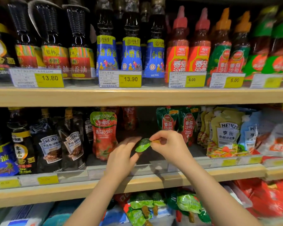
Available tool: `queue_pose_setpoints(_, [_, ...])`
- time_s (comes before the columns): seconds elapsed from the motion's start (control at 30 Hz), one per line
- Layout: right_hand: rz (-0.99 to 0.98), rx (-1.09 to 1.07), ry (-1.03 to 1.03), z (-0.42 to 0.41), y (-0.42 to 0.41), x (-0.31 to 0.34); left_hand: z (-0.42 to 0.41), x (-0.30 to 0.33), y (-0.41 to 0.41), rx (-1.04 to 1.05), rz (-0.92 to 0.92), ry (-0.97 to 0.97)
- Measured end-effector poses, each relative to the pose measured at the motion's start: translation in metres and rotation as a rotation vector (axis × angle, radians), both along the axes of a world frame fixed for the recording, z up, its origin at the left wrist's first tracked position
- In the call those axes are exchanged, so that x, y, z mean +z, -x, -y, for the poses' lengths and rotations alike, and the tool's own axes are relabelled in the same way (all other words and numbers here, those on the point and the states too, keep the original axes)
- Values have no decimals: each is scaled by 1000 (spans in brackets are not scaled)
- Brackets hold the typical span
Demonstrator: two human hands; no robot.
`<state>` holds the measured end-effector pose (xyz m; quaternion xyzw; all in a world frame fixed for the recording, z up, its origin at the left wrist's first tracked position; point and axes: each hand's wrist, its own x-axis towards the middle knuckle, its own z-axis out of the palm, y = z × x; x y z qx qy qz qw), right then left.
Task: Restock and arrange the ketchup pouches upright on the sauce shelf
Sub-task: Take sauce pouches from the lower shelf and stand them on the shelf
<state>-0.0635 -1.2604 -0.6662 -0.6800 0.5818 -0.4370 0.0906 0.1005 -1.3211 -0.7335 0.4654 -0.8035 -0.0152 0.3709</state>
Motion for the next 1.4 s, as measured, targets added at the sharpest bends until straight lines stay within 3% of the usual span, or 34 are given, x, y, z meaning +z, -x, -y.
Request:
queue_pose_setpoints(0.1, [168,13,43,-7,8,1,2,7,1,-85,-114,66])
queue_pose_setpoints(0.2, [318,35,65,-4,11,-4,6,19,5,-160,-276,2])
queue_pose_setpoints(0.37, [305,-107,85,16,-1,-7,19,33,15,-102,-433,-101])
queue_pose_setpoints(0.57, [360,18,77,38,-18,-6,39,34,17,-170,-793,-475])
queue_pose_setpoints(0.67, [394,-12,80,39,-22,-21,32,35,15,-180,-682,-425])
queue_pose_setpoints(0.73, [343,-195,-16,35,-24,-33,19,30,1,-118,-528,-276])
queue_pose_setpoints(0.8, [183,-383,-159,28,-30,-43,5,20,-25,108,-361,-60])
queue_pose_setpoints(0.87, [94,-419,-220,27,-35,-52,-5,9,-52,377,-246,52])
queue_pose_setpoints(0.97, [64,-412,-203,37,-43,-55,-9,0,-68,513,-275,-62])
queue_pose_setpoints(1.2, [130,-395,-325,82,-47,-46,-9,-10,-54,500,-251,-37])
queue_pose_setpoints(1.4, [96,-425,-279,102,-50,-45,-10,-9,-53,494,-264,-51])
